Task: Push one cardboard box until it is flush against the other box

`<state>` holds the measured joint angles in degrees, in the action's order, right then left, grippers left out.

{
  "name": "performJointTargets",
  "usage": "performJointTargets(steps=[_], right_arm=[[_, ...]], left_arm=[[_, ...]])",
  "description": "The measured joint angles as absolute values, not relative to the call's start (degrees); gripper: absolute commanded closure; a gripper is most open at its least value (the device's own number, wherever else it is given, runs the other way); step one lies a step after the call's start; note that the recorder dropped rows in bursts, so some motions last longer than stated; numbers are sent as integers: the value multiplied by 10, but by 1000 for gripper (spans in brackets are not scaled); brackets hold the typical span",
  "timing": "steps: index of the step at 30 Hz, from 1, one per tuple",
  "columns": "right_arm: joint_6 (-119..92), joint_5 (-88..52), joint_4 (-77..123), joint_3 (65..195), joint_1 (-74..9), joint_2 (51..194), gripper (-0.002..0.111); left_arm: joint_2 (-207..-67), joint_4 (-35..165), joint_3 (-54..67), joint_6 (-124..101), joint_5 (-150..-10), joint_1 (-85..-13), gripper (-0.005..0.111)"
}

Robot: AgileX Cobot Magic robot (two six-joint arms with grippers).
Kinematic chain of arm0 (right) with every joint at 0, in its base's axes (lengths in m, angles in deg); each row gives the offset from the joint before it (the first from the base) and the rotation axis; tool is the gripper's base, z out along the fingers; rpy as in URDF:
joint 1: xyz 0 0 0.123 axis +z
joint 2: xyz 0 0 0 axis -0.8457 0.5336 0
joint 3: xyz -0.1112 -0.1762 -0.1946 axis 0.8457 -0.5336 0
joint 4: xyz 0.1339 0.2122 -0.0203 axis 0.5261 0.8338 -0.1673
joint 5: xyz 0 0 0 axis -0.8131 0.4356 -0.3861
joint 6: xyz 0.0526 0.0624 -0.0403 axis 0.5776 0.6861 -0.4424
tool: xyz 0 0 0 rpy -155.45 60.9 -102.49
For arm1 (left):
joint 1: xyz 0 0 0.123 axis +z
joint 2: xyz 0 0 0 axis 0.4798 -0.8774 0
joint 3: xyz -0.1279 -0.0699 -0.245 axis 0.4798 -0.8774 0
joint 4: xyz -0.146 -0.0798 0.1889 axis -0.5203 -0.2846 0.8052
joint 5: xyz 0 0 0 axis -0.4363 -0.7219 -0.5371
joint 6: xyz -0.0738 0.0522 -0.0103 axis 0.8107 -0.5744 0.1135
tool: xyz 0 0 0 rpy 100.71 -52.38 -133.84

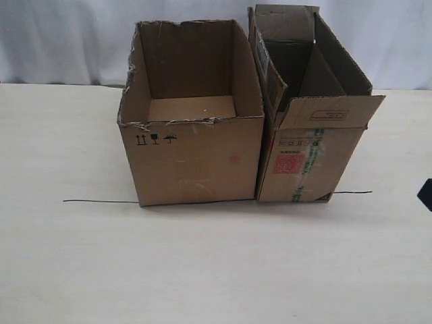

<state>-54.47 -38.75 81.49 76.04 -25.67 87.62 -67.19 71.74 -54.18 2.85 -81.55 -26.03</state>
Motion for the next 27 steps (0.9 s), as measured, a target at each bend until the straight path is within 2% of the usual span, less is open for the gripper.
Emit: performJointTargets(steps=[8,14,18,27], right_arm=[[-550,-90,760,759,-452,737,103],[-564,-51,735,711,-579,600,103],[-564,-57,735,661,-615,535,103],[-564,-42,707,657,-619,510,103]], left_arm=[[-672,717,-542,28,-816,-260,107],[-672,717,-542,28,-816,-260,107],[-672,717,-542,28,-816,-260,107],[-672,717,-542,28,-816,-260,107]])
